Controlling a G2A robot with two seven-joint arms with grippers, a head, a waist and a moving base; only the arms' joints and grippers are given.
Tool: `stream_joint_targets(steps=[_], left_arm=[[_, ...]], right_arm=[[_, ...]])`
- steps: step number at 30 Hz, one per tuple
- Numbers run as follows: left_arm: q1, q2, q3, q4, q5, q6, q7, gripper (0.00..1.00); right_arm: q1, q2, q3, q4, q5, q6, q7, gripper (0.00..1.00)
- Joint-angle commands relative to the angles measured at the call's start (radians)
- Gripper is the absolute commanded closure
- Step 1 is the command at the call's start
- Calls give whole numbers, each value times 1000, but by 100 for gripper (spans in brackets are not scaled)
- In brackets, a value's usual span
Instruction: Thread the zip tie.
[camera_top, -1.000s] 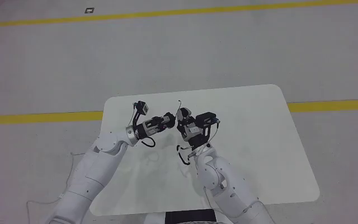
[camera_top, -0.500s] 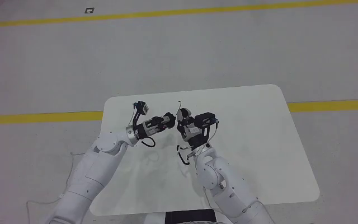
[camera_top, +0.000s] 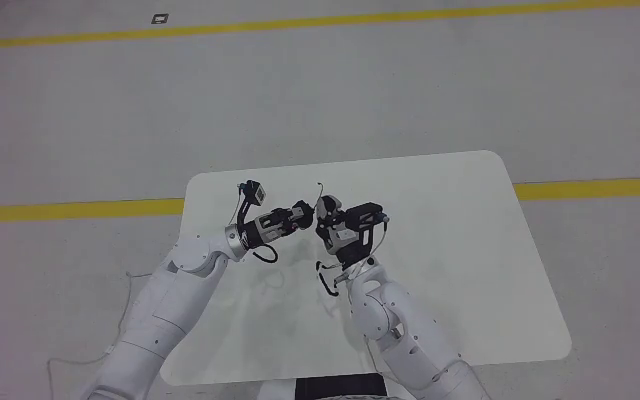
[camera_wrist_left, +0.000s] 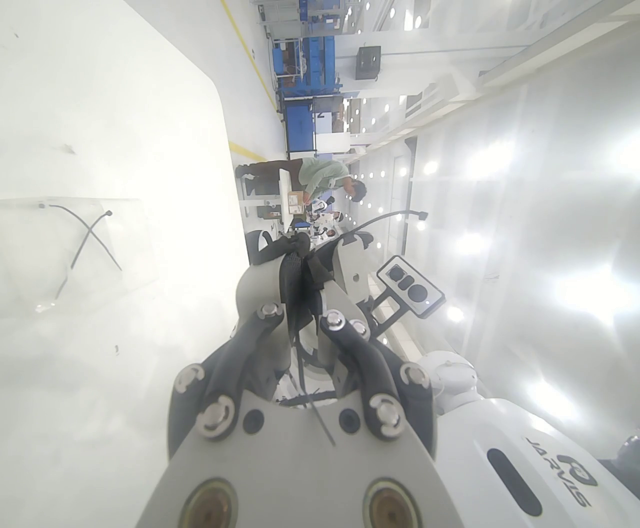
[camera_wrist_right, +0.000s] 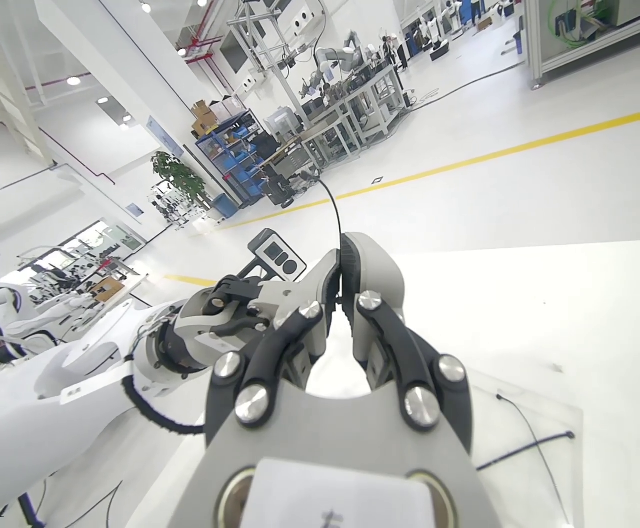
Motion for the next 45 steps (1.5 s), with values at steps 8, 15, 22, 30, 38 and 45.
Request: stream_joint_targets(steps=[8, 15, 22, 30, 38, 45], left_arm=[[0, 0, 0, 0, 0, 0, 0, 100], [0, 0, 0, 0, 0, 0, 0, 100], [0, 0, 0, 0, 0, 0, 0, 100], [0, 0, 0, 0, 0, 0, 0, 100], [0, 0, 0, 0, 0, 0, 0, 100], [0, 0, 0, 0, 0, 0, 0, 100]], right_arm=[[0, 1, 3, 3, -2, 6, 3, 100], [-5, 2, 10, 0, 1, 7, -1, 100], [-5, 3, 4, 1, -5, -3, 7, 100], [3, 1, -9, 15, -16, -1, 17, 100], [3, 2, -7, 14, -16, -1, 14, 100], [3, 2, -3, 17, -10, -1, 9, 100]])
